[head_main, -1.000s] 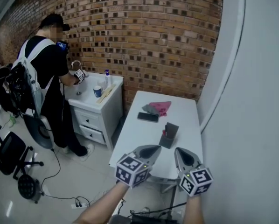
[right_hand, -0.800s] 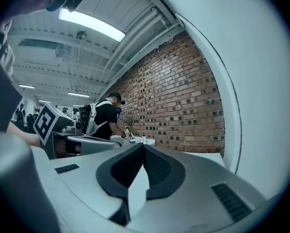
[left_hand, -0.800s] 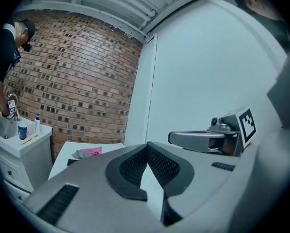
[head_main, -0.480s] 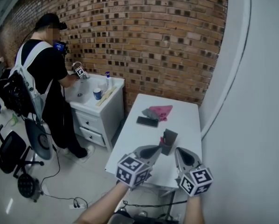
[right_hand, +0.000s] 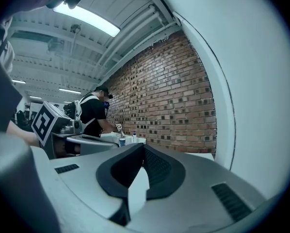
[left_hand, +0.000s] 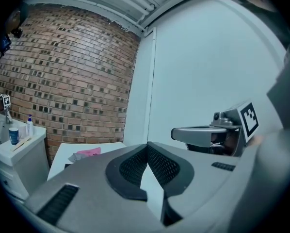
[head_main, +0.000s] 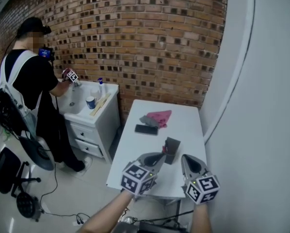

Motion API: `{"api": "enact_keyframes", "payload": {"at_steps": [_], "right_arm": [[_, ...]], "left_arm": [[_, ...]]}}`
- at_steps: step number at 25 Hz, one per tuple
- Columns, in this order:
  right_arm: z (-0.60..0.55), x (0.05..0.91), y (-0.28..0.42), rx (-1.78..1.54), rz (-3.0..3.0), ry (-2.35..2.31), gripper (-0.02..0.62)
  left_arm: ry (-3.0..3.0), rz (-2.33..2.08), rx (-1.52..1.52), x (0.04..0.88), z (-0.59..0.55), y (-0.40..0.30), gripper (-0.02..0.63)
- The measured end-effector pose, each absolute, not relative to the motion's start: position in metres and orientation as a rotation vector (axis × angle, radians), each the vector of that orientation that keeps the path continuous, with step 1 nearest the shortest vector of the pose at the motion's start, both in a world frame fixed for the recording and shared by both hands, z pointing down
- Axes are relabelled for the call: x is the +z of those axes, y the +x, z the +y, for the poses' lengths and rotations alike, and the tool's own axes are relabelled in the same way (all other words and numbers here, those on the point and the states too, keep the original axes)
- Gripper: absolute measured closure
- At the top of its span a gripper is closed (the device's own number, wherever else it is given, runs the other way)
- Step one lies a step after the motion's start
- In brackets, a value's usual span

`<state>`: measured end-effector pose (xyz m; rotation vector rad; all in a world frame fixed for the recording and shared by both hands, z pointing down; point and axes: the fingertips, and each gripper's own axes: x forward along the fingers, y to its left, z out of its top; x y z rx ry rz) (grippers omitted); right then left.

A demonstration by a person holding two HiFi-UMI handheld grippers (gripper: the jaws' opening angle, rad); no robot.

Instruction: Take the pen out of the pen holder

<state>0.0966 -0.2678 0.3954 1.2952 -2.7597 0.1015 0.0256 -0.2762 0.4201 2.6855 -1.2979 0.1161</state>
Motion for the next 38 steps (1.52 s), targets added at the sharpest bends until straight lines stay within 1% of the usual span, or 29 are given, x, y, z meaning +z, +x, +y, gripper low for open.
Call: {"api": "enact_keyframes", "payload": {"at_steps": [20,30,38], "right_arm": [[-0.292,0.408,0.085,0.143,-2.686,1.358,0.607],[-0.309,0.432,0.089,0.215,-2.646,1.373,0.606],[-0.328,0.450,0.096,0.259,-2.621,1.353,0.606]], "left_arm": [[2.683,-1.229,0.152,0.440,-0.312,0.014,0.598],[2.619,-1.275,0.199,0.484,-0.345,0.014,0.598],[2.582,-1.268,0.264,0.523,-0.383,0.023,0.523]]}}
